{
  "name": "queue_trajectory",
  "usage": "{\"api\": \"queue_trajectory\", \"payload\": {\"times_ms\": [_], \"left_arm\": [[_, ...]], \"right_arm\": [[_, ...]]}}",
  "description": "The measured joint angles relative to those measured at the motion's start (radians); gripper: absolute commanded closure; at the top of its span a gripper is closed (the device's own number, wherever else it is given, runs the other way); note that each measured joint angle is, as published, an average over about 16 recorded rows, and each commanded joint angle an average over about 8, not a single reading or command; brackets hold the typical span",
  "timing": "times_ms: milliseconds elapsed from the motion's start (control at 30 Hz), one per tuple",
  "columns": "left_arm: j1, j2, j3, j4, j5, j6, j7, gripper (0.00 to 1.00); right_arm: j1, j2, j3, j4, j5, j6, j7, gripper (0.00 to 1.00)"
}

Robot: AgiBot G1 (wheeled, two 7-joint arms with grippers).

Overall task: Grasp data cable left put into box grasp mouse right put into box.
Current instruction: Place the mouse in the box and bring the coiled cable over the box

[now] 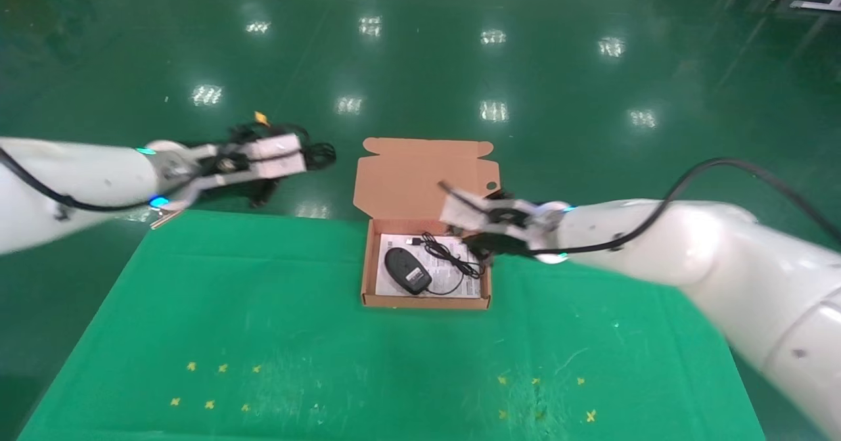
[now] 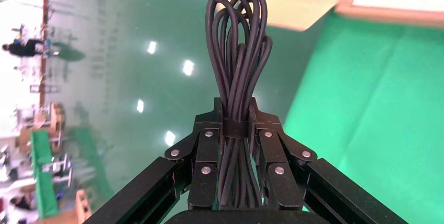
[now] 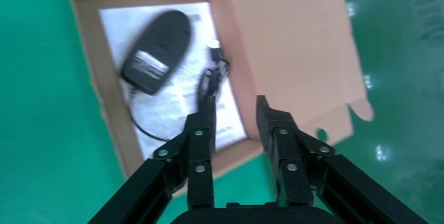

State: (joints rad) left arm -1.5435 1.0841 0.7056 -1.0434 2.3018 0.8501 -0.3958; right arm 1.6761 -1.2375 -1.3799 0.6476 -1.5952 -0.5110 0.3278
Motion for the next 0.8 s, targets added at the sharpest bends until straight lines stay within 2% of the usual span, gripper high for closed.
{"api": "queue_trajectory", "payload": {"times_ms": [333,567,800], "left_arm": [[0.082,0.151,0.047,0.110,-0.049,-0.172,0.128,1.00],[0.105,0.242,0.107,0.212,-0.137,-0.274,0.242,1.00],[0.103,0.281,0.206,0.278,-0.265,-0.342,0.328,1.00]], "right_arm": [[0.065,0.229,-0.023,0.220,-0.101,-0.034,0.145,0.00],[0.095,0.383,-0.043,0.421,-0.222,-0.075,0.312,0.00],[0.102,0.485,-0.051,0.584,-0.355,-0.113,0.484,0.00]]}}
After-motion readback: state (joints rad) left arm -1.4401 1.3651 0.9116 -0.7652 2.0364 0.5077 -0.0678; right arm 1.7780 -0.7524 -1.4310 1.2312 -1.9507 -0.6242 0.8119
